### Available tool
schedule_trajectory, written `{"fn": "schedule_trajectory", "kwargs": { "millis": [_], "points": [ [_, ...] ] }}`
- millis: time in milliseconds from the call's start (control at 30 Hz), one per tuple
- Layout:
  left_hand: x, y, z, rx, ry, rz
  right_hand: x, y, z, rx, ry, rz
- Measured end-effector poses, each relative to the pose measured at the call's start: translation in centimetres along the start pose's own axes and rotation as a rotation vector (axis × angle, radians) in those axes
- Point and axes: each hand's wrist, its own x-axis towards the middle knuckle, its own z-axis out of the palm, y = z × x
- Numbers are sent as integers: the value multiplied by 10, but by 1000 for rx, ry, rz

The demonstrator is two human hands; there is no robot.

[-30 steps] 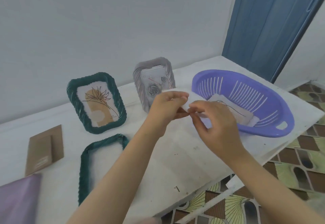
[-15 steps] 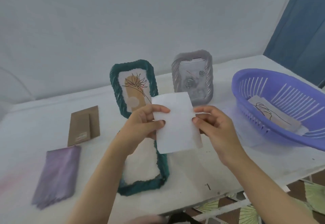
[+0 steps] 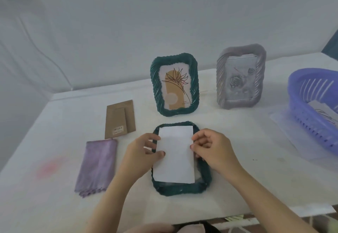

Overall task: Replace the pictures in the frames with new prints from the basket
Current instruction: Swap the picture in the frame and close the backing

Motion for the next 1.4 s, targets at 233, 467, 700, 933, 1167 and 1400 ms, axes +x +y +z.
{"fn": "schedule_trajectory", "kwargs": {
  "millis": [233, 467, 700, 933, 1167, 1400],
  "points": [
    [1, -1, 3, 226, 59, 107, -1, 0, 0, -232, 52, -63],
    [-2, -3, 7, 317, 47, 127, -1, 3, 0, -342, 58, -76],
    [-4, -8, 8, 409, 57, 179, -7, 2, 6, -470, 57, -139],
    [-3, -14, 7, 476, 84, 266, -8, 4, 14, -586, 73, -167],
    [-2, -20, 10, 462, 121, 314, -11, 5, 16, -603, 73, -186],
    [-4, -23, 2, 350, 185, 332, -12, 6, 15, -587, 79, -199]
  ]
}}
